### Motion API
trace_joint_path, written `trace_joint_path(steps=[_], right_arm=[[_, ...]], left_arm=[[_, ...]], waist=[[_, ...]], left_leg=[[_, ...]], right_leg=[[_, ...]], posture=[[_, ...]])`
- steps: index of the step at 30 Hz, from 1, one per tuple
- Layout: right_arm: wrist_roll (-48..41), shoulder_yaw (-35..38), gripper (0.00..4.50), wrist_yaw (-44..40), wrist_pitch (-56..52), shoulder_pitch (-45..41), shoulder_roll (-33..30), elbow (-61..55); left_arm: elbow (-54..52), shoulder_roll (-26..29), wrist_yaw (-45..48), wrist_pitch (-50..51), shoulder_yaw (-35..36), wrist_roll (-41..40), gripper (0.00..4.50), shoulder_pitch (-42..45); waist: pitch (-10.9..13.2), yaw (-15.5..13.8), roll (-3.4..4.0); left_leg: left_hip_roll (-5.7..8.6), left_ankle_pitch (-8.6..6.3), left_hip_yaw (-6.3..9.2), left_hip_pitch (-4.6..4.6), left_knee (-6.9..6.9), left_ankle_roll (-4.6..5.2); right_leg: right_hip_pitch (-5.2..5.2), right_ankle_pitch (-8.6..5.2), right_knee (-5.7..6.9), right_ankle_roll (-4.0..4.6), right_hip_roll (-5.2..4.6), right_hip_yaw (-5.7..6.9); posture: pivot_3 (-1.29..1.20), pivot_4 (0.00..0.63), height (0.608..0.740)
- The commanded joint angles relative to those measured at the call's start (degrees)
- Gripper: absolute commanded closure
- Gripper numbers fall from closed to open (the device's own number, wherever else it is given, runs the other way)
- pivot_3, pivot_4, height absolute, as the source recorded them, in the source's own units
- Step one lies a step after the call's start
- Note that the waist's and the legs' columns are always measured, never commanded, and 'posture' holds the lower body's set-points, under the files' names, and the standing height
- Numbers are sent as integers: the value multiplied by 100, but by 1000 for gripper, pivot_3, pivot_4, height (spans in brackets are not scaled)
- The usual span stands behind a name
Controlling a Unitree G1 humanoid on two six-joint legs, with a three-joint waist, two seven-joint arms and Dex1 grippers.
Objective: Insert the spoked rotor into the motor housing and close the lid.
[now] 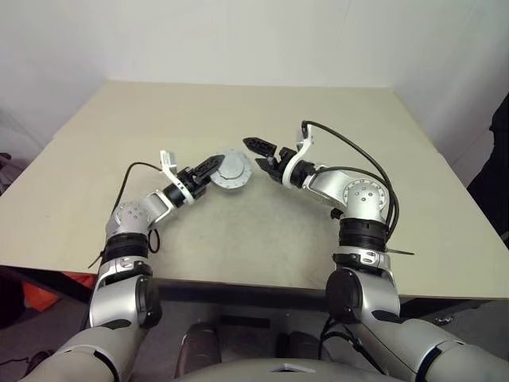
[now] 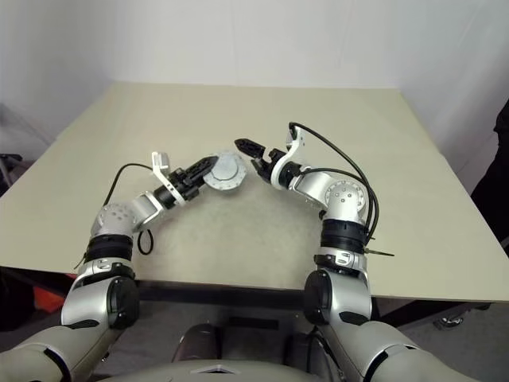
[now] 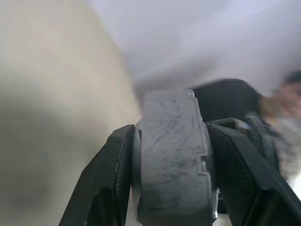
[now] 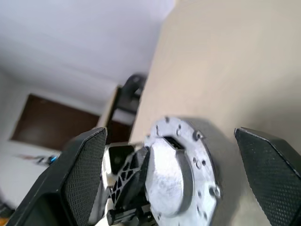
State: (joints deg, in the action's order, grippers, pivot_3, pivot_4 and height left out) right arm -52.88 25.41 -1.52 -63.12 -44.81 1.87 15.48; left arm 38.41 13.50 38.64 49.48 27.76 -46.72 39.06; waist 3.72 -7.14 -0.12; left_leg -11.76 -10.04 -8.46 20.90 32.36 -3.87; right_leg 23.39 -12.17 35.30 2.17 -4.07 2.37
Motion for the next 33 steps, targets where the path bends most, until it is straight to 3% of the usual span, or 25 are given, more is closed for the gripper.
trace_joint_path(steps=[1,9,33], right_arm=[[-6,-83,44,-86,165,18,-28,-206],[-16,-146,44,-135,221,59,-49,-131],[32,-227,44,-255,325,-196,-9,380]], left_arm=[[-35,332,-178,-674,541,-98,2243,84],[540,889,-1013,-1756,1316,24,2243,-1],[970,1576,-1102,-2341,1454,283,2243,-49]], waist=[[0,4,0],[0,-3,-1],[-1,-7,-15]], left_leg=[[0,0,0,0,0,0],[-1,-3,6,6,2,5],[-6,-3,13,13,29,5]], right_leg=[[0,0,0,0,0,1],[0,0,-3,-1,0,13],[-9,3,10,-5,-11,35]], posture=[[0,0,740],[0,0,740],[0,0,740]])
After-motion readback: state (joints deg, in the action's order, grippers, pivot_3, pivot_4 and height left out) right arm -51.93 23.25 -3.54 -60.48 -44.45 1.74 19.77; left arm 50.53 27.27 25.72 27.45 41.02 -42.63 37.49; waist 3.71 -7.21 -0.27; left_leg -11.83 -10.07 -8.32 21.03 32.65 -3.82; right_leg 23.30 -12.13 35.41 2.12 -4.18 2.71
